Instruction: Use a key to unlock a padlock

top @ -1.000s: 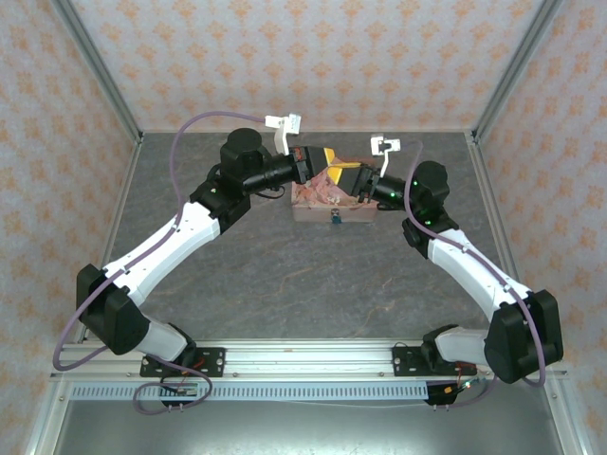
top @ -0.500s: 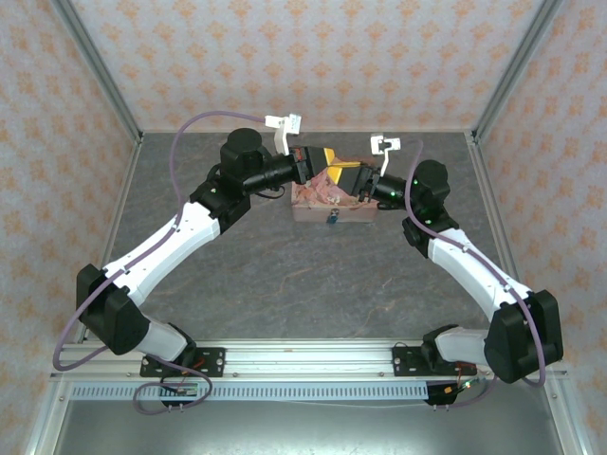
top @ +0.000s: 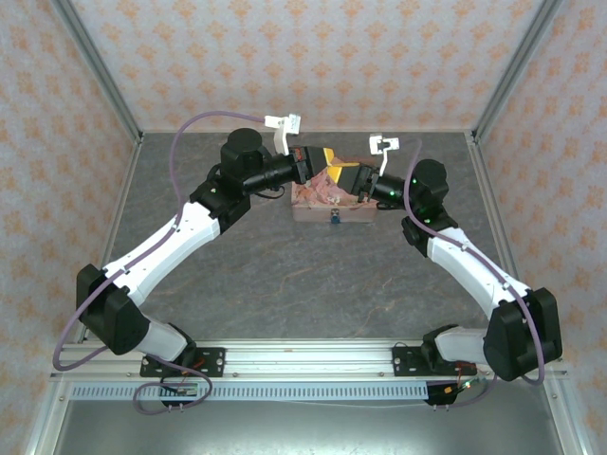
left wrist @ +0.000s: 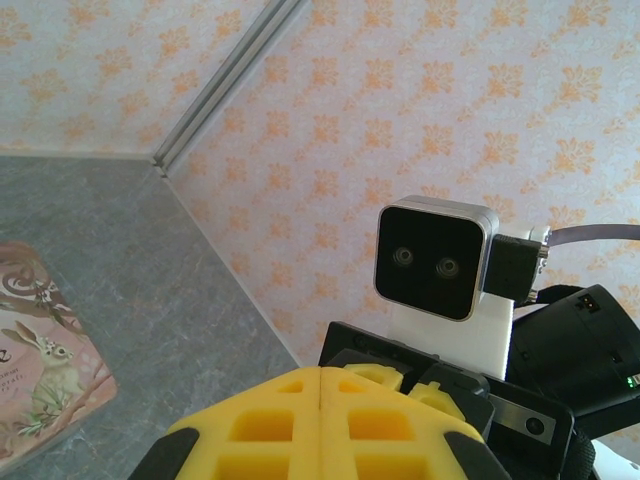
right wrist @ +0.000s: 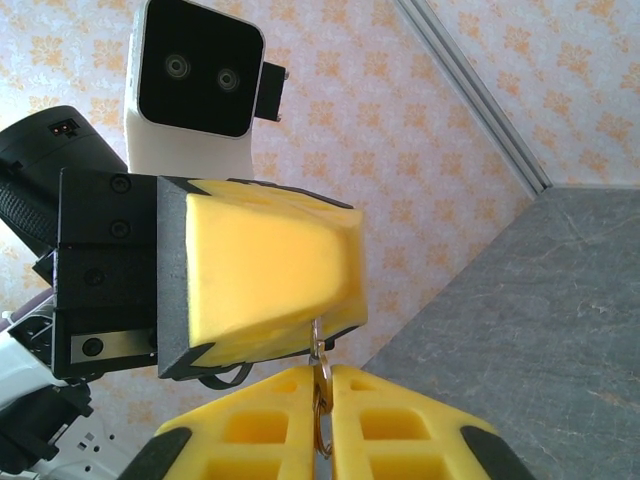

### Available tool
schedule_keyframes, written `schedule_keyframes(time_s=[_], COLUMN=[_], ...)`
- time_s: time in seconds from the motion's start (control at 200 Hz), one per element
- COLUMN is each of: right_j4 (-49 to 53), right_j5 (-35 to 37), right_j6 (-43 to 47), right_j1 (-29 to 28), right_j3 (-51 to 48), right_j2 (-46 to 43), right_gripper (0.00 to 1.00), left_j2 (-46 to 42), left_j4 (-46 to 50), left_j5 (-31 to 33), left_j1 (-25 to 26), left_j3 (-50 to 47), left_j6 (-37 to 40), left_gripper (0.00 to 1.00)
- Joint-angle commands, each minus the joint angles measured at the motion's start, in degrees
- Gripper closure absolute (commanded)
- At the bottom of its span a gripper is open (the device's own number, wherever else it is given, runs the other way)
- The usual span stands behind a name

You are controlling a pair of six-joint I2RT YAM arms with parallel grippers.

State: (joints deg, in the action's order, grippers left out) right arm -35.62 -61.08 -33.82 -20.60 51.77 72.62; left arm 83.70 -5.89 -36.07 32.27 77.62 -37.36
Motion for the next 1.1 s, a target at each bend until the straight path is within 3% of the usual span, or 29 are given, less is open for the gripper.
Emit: schedule_keyframes(time_s=[0.0,0.245,0.335,0.43,0.691,0.856,0.991,1.096], right_j4=[-1.04,-0.14,2.3,6.06,22.67,33.12,34.28,35.13], right_j5=[-0.78,0.19,1.25,2.41,9.05,15.27,16.9,16.35], right_j6=[1.11,2.12,3.83,6.41,17.09,22.17,21.32,19.03], right_j1=[-0.31,-0.31,-0.27,-0.31,-0.32,-0.32,-0.25,-0.26], right_j3=[2.08,2.19,1.85,1.76,1.33,0.95,-0.95,-1.0], right_j2=[-0.08,-0.35,-0.75,-1.48,-4.46,-8.18,-12.33,-15.3], right_gripper=[0.93,1.0,1.0,1.0,1.0,1.0,1.0,1.0], left_j2=[-1.68,-1.93,-2.43,-3.67,-6.05,-2.36,3.85,11.82], left_j4=[0.06,0.96,3.0,4.87,10.33,13.23,14.84,21.96], left_j5=[0.44,1.26,2.61,4.88,12.94,15.69,16.22,17.01], left_j1=[0.42,0.42,0.42,0.42,-0.01,-0.18,-0.54,-0.61], left_j3=[0.64,0.67,1.13,1.09,-0.51,-0.37,1.71,9.03], left_j6=[1.55,2.2,3.35,4.94,8.75,8.98,7.67,8.07], left_gripper=[1.0,1.0,0.86,0.61,0.37,0.33,0.33,0.34])
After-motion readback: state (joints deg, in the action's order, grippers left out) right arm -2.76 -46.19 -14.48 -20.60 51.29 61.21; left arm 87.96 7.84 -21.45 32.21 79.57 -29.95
